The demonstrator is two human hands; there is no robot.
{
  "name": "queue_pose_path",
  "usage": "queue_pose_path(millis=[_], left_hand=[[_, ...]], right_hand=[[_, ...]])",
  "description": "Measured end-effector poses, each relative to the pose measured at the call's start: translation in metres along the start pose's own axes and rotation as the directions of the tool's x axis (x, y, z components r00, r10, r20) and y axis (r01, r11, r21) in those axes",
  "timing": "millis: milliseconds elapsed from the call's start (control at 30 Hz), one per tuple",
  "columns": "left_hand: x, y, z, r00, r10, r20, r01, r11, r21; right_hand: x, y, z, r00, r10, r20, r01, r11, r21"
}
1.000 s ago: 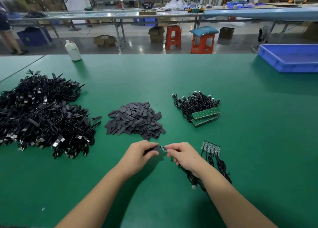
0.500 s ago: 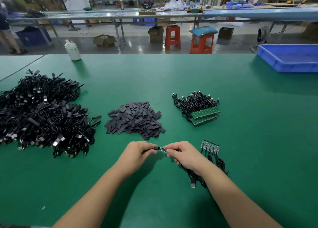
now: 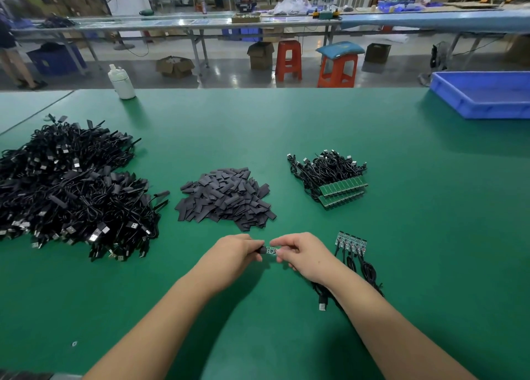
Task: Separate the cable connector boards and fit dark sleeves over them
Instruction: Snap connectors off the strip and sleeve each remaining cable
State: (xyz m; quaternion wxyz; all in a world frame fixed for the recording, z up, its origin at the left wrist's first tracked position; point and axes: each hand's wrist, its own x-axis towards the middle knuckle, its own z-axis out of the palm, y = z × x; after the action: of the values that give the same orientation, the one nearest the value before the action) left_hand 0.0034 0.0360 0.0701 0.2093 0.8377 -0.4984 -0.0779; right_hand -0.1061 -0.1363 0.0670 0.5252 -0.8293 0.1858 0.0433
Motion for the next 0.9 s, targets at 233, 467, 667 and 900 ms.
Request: queue_pose_path(millis=[233,467,667,900], left_hand=[[0.001,0.005,0.001,0.999,0.037,0.035,-0.036,0.999,-0.023],[-0.003,0.007,0.006,0.989,0.101,-0.112,-0.116,0.984,-0.137],[-0.006,0.008,0.013,0.974,0.044,-0.220,-0.092,0.973,-0.211],[-0.005,0.013,0.018,0.992,0.108,-0.071,-0.113,0.991,-0.077]], right_hand=[[0.000,-0.002,0.004,0.995,-0.099,0.001,0.099,0.993,-0.068],[-0.005,-0.008,0.001,0.997,-0.075,0.032,0.074,0.996,0.046],[-0.006,-0.010,-0.001,0.998,-0.019,0.063,0.020,1.000,-0.010],[-0.008,-0.012,0.009,0.995,-0.046,0.093,0.066,0.973,-0.222]])
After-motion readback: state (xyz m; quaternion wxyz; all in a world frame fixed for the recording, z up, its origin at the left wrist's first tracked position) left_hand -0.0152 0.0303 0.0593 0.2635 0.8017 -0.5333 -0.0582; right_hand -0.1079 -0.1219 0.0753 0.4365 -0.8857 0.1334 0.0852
